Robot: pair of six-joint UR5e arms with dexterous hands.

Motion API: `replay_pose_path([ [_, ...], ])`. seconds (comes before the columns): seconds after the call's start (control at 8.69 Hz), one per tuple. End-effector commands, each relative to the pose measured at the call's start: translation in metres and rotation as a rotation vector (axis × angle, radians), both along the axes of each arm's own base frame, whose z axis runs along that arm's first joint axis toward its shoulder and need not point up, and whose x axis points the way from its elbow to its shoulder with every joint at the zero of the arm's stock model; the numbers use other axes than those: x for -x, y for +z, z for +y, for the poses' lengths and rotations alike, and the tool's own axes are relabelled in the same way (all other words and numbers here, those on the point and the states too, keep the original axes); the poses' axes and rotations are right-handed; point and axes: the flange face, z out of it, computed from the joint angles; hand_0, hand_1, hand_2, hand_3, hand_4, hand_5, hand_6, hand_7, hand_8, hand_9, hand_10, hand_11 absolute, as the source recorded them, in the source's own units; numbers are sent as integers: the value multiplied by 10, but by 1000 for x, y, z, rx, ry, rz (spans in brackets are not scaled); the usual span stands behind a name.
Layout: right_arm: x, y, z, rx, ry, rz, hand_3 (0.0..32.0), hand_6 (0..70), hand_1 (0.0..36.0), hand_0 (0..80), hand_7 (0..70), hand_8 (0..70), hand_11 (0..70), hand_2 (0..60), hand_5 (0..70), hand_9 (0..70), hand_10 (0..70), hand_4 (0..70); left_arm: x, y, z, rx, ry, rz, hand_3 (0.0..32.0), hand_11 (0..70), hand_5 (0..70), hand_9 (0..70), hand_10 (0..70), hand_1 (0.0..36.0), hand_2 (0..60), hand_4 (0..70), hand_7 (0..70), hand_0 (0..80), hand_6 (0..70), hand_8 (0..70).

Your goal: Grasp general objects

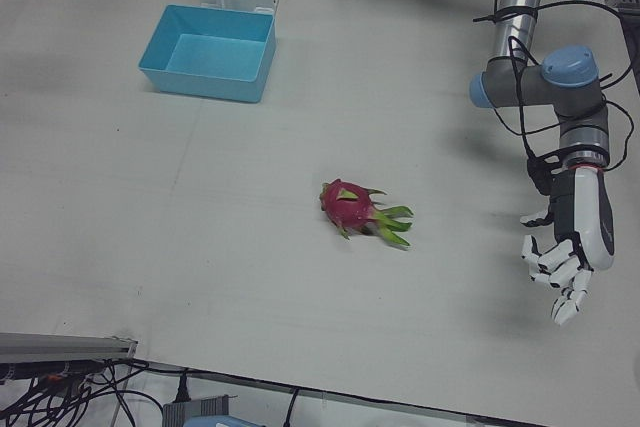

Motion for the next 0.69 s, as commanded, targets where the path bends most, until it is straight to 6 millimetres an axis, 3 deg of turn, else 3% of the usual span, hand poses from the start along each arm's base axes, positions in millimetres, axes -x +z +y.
replay_pose_path([
  [0.0, 0, 0, 0, 0, 0, 0, 0, 0, 0, 0, 0, 0, 0, 0, 0, 0, 0, 0, -3, -41, 34, -9, 99, -151, 0, 0, 700, 143, 0, 360, 600, 349, 700, 800, 252, 40],
  [0.12, 0, 0, 0, 0, 0, 0, 0, 0, 0, 0, 0, 0, 0, 0, 0, 0, 0, 0, 0, -87, 50, -27, 102, -239, 0, 0, 700, 123, 0, 360, 600, 318, 685, 800, 182, 26],
  [0.23, 0, 0, 0, 0, 0, 0, 0, 0, 0, 0, 0, 0, 0, 0, 0, 0, 0, 0, -1, -124, 59, -39, 104, -308, 0, 0, 700, 113, 0, 360, 600, 315, 635, 800, 157, 21],
  [0.35, 0, 0, 0, 0, 0, 0, 0, 0, 0, 0, 0, 0, 0, 0, 0, 0, 0, 0, -15, -140, 64, -42, 134, -359, 0, 0, 700, 114, 0, 360, 600, 334, 641, 800, 159, 21],
  [0.58, 0, 1, 1, 1, 0, 0, 0, 0, 0, 0, 0, 0, 0, 0, 0, 0, 0, 0, -72, -157, 70, -79, 208, -421, 0, 0, 700, 122, 0, 360, 600, 384, 684, 800, 188, 27],
])
